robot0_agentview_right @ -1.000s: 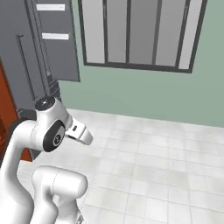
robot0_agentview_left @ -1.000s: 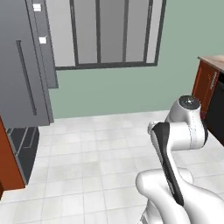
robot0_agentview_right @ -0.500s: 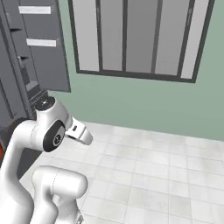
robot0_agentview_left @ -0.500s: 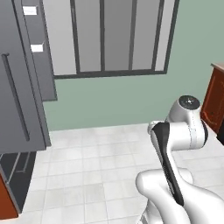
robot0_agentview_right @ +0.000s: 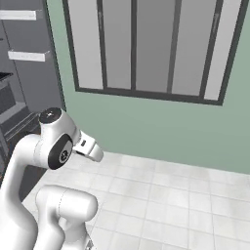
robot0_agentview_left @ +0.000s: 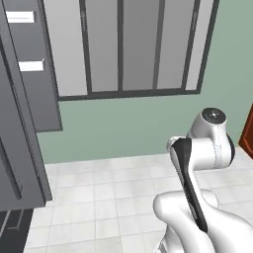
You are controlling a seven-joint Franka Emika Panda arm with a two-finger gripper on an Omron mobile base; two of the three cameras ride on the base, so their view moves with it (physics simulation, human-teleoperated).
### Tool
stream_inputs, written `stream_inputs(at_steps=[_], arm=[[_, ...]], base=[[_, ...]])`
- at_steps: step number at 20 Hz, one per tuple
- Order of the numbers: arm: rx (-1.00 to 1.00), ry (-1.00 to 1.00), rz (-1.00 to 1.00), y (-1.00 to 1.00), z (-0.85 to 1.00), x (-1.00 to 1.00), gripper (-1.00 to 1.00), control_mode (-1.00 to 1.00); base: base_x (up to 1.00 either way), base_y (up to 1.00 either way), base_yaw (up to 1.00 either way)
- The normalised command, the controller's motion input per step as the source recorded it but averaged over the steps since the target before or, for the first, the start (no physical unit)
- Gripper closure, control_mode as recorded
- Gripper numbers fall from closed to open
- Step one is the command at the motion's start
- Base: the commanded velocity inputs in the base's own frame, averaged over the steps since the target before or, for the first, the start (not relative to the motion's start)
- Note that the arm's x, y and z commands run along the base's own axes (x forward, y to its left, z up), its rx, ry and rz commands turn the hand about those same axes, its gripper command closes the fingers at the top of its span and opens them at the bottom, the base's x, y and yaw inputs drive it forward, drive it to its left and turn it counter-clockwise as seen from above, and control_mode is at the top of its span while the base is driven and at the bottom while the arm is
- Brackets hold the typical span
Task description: Retrieve the sausage and cheese from the fridge and place them on the cutting board on the counter.
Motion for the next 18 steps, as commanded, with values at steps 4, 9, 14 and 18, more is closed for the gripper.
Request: stream_inputs(at_steps=[4, 9, 14, 18], arm=[[0.00, 0.00, 0.00, 0.00, 0.00, 0.00, -1.00, 1.00], [0.00, 0.00, 0.00, 0.00, 0.00, 0.00, -1.00, 1.00], [0.00, 0.00, 0.00, 0.00, 0.00, 0.00, -1.00, 1.00], [0.00, 0.00, 0.00, 0.00, 0.00, 0.00, -1.00, 1.00]], base=[[0.82, -0.28, 0.02], [0.82, -0.27, 0.03], [0.74, -0.17, 0.20], [0.56, -0.14, 0.41]])
